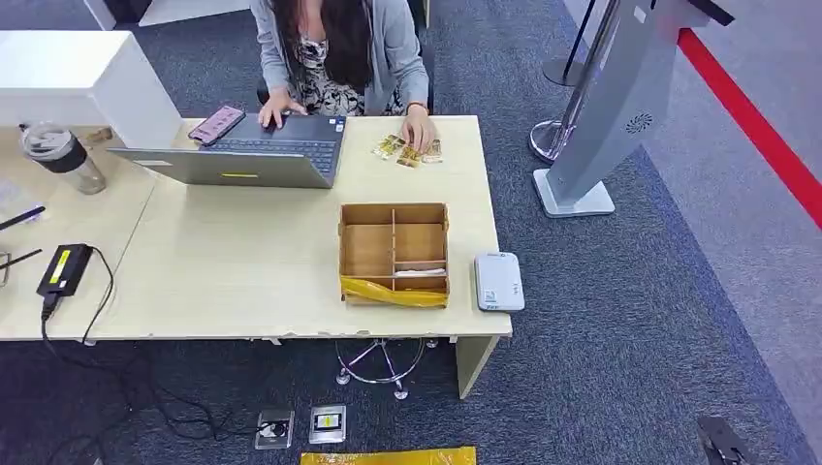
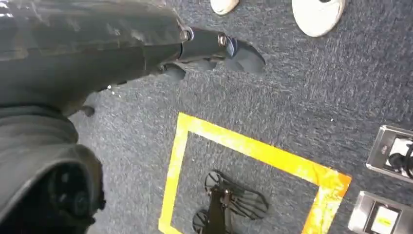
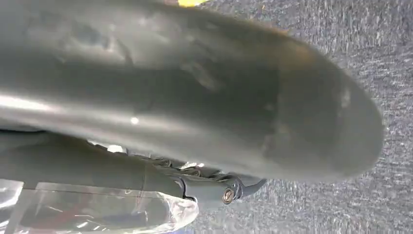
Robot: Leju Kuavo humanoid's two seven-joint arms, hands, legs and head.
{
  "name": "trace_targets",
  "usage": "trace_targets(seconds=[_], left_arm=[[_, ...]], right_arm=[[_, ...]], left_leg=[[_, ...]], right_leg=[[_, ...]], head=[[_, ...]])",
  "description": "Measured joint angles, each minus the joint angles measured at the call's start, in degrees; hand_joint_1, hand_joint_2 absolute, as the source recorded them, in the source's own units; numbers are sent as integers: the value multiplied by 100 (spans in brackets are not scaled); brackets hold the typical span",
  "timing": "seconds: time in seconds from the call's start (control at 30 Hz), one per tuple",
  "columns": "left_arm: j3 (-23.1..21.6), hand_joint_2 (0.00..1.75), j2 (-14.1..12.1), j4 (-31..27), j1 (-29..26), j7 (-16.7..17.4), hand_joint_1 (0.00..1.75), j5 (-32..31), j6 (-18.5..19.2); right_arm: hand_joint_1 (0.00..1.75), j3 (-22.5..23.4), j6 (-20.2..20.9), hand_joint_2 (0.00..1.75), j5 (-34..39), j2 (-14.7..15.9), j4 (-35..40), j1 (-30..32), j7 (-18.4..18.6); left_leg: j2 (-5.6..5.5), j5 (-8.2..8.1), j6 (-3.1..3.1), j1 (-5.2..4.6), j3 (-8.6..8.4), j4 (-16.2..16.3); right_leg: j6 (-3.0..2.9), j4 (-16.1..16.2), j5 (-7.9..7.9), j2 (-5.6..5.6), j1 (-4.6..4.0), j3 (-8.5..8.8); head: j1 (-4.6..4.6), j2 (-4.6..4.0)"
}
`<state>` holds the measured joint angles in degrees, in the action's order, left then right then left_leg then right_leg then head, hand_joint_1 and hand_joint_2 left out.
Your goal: Pass the card to the sensor for recognition and then transmit it.
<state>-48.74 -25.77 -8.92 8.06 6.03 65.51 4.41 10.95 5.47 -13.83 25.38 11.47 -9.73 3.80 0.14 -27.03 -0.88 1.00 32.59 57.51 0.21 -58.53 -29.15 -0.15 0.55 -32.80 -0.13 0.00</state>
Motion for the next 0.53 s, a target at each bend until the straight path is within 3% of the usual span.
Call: trace_targets(seconds=[0.17,0.37,0.53], left_arm=[[-4,0,2,0,-1,-13,0,-191,13],[-66,0,0,0,5,-221,0,-702,-379],[-146,0,0,0,7,-791,0,-817,-640]], right_arm=[[0,0,-175,0,-74,2,0,-2,-59],[0,-13,-297,0,-308,2,0,-23,-160],[0,-24,-356,0,-398,2,0,-46,-168]], left_leg=[[0,0,0,1,0,0],[0,0,0,1,1,-1],[0,0,0,1,0,0]], right_leg=[[0,0,0,0,-1,0],[0,0,0,0,-1,0],[0,0,0,-1,-1,1]], head=[[0,0],[0,0],[2,0]])
